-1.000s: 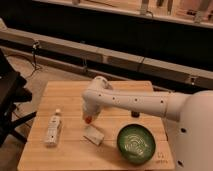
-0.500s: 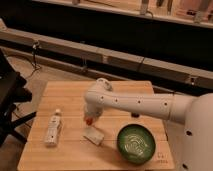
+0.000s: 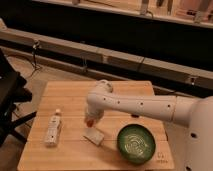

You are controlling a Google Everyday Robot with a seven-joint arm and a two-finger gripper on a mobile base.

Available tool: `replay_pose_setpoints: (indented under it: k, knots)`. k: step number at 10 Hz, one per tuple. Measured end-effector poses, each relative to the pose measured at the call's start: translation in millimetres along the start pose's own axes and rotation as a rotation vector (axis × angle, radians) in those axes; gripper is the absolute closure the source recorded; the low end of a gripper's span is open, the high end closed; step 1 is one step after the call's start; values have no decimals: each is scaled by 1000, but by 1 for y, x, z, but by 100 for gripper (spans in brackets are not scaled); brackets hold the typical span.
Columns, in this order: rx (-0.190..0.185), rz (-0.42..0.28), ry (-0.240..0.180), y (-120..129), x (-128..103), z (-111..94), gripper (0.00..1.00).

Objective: Place the pepper on the white sponge

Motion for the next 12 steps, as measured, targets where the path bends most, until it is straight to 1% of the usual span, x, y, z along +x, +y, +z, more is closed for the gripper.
replay_pose_setpoints:
  k: [4,12]
  knots:
    - [12,0,-1,4,-9,-2,99]
    - [30,-1,0,5,-20,-3,99]
